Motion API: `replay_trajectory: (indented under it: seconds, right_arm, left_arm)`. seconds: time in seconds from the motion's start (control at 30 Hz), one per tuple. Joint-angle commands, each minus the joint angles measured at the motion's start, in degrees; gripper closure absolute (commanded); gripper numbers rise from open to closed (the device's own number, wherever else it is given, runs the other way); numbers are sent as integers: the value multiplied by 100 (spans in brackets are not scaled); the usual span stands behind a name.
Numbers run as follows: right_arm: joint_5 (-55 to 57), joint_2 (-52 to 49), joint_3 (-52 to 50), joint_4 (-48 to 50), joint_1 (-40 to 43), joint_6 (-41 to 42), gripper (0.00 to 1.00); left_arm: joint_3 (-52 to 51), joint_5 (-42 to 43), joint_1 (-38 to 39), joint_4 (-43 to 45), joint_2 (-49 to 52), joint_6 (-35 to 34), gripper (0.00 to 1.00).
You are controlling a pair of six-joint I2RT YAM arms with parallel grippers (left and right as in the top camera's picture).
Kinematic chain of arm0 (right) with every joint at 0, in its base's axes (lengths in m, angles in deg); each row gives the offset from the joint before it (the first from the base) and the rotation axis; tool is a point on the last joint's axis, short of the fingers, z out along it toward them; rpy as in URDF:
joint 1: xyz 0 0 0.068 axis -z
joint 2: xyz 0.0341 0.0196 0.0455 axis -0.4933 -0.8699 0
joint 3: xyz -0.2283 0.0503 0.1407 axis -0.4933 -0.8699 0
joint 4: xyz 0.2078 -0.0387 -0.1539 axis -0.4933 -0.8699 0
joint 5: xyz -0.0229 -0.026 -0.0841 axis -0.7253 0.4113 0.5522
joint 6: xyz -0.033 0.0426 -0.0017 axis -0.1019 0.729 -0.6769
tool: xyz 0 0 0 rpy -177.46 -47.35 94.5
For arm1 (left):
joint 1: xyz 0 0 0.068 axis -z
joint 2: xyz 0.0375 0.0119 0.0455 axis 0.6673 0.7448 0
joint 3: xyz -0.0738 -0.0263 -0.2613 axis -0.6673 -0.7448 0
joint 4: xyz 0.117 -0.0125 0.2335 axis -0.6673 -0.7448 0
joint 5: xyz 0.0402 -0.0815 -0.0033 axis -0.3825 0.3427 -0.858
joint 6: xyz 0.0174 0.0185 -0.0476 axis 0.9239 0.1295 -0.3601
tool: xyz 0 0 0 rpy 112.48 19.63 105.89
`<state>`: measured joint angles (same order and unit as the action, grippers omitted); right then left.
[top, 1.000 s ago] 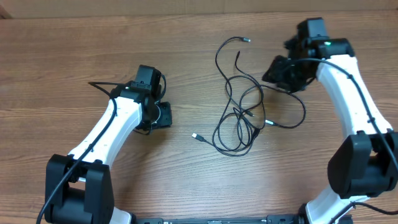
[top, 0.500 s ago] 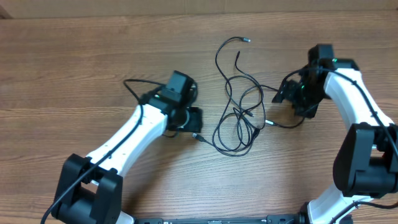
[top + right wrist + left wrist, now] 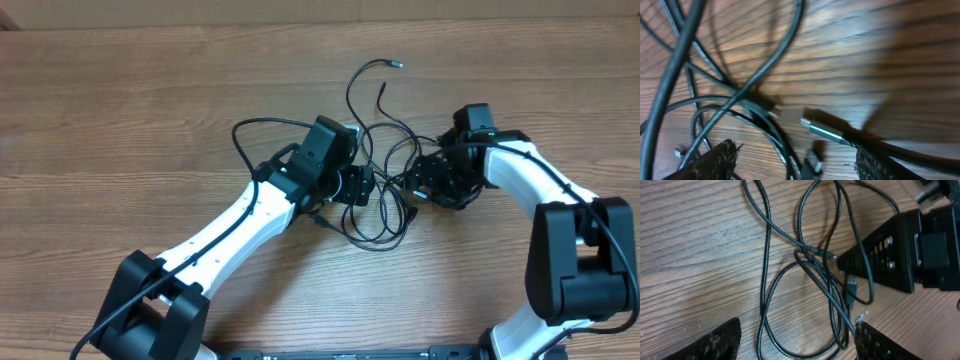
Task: Untangle cables
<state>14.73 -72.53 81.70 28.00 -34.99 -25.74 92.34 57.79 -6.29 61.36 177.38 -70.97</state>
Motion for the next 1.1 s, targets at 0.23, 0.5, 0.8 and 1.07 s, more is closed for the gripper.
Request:
replay_trajectory:
  seconds: [0.23, 0.5, 0.8, 1.07]
  right_arm:
    - [188, -164, -256, 109, -127, 42, 25]
    - [186, -164, -256, 149, -127, 42, 24]
    - [188, -164, -256, 208, -127, 39, 23]
    - [186, -164, -256, 188, -127, 39, 23]
  left_arm:
    - [2, -345, 59, 452, 374, -837, 30]
    - [2, 271, 133, 1069, 857, -1257, 40]
    - [2, 321, 162, 1480, 935, -1261, 59]
    - [0, 114, 282, 1150, 988, -1268, 59]
